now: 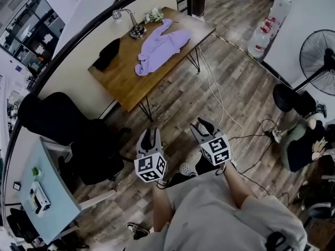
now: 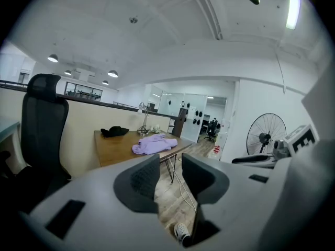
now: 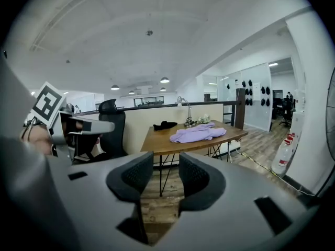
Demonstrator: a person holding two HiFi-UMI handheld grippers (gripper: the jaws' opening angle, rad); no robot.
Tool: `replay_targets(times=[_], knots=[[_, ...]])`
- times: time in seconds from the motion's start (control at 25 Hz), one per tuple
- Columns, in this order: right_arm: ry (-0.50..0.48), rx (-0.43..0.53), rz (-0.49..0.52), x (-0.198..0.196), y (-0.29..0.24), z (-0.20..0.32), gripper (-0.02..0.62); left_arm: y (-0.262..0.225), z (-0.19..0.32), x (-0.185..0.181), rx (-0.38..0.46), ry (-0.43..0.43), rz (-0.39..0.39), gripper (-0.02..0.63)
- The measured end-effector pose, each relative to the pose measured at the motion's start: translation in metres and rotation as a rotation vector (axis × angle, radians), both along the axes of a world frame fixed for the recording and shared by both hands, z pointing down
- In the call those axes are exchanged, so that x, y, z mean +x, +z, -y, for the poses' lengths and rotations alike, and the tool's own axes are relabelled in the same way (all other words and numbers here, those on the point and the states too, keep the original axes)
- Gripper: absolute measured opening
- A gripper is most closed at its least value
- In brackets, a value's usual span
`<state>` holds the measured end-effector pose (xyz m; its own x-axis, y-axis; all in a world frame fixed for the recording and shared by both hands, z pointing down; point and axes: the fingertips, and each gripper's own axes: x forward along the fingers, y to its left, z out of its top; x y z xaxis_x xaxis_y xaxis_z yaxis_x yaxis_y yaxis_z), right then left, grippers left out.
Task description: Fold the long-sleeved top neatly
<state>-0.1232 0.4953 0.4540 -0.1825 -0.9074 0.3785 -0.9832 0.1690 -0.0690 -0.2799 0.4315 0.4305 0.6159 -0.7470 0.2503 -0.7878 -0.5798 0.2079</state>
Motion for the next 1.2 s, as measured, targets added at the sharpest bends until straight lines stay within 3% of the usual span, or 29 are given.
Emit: replay_targets(times=[0.2, 0.48, 0.84, 1.2], knots=[[0.007, -0.006, 0.006, 0.017, 0.003, 0.020, 0.170, 0.005, 0.014, 0.008, -0.013, -0.007, -0.003, 0.135], [-0.021, -0.013, 0.033, 0.043, 0.010, 0.083, 0.172, 0.015, 0.071, 0.022, -0.026, -0.057, 0.038, 0.135], [-0.060, -0.035, 0.067, 0.110, 0.012, 0.191, 0.176, 0.016, 0.164, 0.076, -0.061, -0.125, 0.068, 0.134], [-0.161, -0.061, 0.088, 0.149, 0.015, 0.268, 0.176, 0.015, 0.221, 0.123, -0.085, -0.183, 0.119, 0.133]])
